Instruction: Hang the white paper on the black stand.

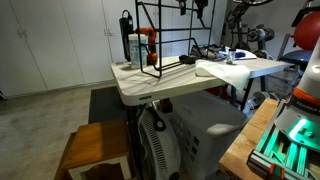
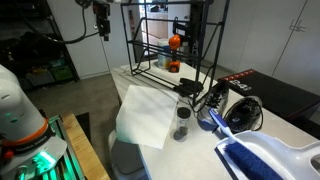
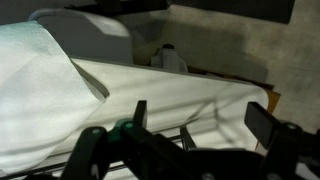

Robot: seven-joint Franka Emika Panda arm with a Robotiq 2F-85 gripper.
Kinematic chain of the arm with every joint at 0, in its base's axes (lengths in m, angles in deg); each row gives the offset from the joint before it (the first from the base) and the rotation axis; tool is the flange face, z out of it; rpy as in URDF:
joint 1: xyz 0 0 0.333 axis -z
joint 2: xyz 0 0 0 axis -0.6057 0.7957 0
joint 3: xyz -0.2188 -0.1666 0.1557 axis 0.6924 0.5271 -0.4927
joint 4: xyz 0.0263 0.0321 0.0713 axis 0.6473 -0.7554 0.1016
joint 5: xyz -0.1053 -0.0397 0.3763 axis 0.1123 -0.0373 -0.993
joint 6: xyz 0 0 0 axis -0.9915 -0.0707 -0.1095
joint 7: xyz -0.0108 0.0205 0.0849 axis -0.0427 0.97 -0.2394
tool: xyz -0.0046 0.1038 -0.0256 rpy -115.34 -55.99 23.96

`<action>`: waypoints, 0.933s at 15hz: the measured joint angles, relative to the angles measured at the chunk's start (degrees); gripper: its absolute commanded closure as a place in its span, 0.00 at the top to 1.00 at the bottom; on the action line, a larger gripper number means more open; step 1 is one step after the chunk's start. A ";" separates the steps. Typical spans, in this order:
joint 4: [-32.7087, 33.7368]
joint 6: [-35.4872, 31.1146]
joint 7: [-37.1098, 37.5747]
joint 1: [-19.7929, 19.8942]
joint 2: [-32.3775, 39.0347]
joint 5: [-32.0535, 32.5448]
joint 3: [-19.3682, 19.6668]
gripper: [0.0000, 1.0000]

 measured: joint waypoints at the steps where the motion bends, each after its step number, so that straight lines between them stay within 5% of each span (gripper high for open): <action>1: 0.00 0.00 0.00 0.00 0.00 0.00 0.00 1.00; 4: -0.10 -1.88 0.37 0.03 0.30 3.20 -0.35 1.00; 14: -7.53 -10.32 1.09 0.18 8.30 30.03 -2.41 1.00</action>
